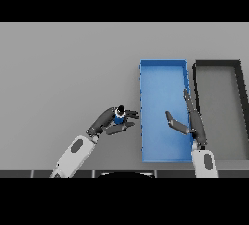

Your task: Pick up the blue pipe and place it into the blue bin.

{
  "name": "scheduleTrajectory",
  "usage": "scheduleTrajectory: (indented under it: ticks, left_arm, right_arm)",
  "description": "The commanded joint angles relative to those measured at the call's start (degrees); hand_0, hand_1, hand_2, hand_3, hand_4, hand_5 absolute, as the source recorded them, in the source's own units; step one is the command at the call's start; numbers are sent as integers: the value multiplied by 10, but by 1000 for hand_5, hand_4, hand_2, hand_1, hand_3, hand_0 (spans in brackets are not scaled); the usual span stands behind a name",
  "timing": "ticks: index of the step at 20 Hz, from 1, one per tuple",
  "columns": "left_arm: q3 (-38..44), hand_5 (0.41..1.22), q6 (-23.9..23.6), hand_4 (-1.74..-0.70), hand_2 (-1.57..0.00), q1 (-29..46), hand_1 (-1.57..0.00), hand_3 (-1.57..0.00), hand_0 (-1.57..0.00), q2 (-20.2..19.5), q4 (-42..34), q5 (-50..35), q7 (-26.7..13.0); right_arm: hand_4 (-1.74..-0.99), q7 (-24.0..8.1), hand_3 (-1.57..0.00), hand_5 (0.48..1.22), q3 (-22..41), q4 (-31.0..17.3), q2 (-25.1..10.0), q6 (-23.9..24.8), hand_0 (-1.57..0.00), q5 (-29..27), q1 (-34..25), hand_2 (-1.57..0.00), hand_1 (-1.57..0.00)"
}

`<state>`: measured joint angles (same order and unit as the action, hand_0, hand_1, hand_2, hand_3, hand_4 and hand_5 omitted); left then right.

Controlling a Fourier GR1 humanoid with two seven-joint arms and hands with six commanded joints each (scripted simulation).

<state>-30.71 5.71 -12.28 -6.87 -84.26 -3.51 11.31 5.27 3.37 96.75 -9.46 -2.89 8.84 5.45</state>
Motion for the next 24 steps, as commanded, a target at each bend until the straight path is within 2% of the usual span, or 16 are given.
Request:
scheduleTrajectory:
  ticks: [1, 2, 9, 11, 13, 15, 16, 18, 19, 20, 21, 22, 24]
  left_arm:
    - [0, 1212, 1, -1466, -1551, -3, -1548, -1550, -1544, 2, -12, -2, -15]
    - [-5, 1214, 8, -1466, -1555, -11, -1553, -1554, -1549, 6, -21, 0, -23]
    - [0, 1220, 31, -1467, -1568, -25, -1567, -1568, -1566, 5, -71, -1, -77]
    - [1, 1220, 32, -1466, -1569, -22, -1569, -1569, -1568, 10, -67, 5, -79]
    - [1, 1220, 35, -1466, -1570, -20, -1569, -1570, -1569, 16, -59, 14, -69]
    - [3, 1220, 37, -1466, -1570, -20, -1570, -1570, -1570, 18, -57, 20, -68]
    - [4, 1220, 40, -1466, -1570, -21, -1570, -1570, -1570, 20, -53, 21, -70]
    - [9, 1220, 47, -1467, -1571, -27, -1570, -1571, -1570, 24, -50, 22, -71]
    - [7, 1221, 50, -1467, -1571, -24, -1571, -1571, -1571, 26, -49, 27, -70]
    - [11, 1221, 54, -1467, -1571, -21, -1571, -1571, -1571, 23, -52, 28, -68]
    - [10, 1221, 58, -1467, -1571, -17, -1571, -1571, -1571, 27, -54, 27, -67]
    - [8, 1221, 61, -1467, -1571, -15, -1571, -1571, -1571, 31, -61, 26, -71]
    - [12, 1221, 62, -1467, -1571, -15, -1571, -1571, -1571, 34, -69, 30, -74]
  right_arm:
    - [-1204, -1, 1, 640, 2, -8, 1, 1, 1, 5, -1, 1, 1]
    - [-1194, -2, 1, 642, 8, 2, 4, 2, 1, 10, 0, 1, 1]
    - [-1151, 14, 1, 643, 1, -5, -3, 6, 1, 12, 1, 1, 1]
    - [-1141, 29, 1, 643, 17, 25, 35, 46, 1, 40, 55, 1, 1]
    - [-1138, 46, 1, 643, 44, 68, 95, 108, 1, 84, 140, 1, 1]
    - [-1188, 73, 1, 643, 82, 106, 167, 176, 1, 130, 243, 1, 1]
    - [-1191, 74, 1, 642, 95, 112, 192, 199, 1, 147, 274, 1, 1]
    - [-1187, 96, 1, 642, 114, 146, 208, 215, 1, 159, 313, -20, 1]
    - [-1195, 124, 1, 648, 120, 165, 205, 193, 1, 125, 319, -41, -2]
    - [-1198, 127, 0, 641, 126, 179, 204, 164, 1, 88, 314, -67, -12]
    - [-1202, 121, -1, 624, 134, 205, 189, 127, 1, 56, 321, -89, -22]
    - [-1209, 103, -1, 609, 139, 229, 170, 100, 1, 39, 321, -106, -25]
    - [-1224, 26, -1, 600, 148, 245, 140, 44, 1, 18, 302, -118, -23]
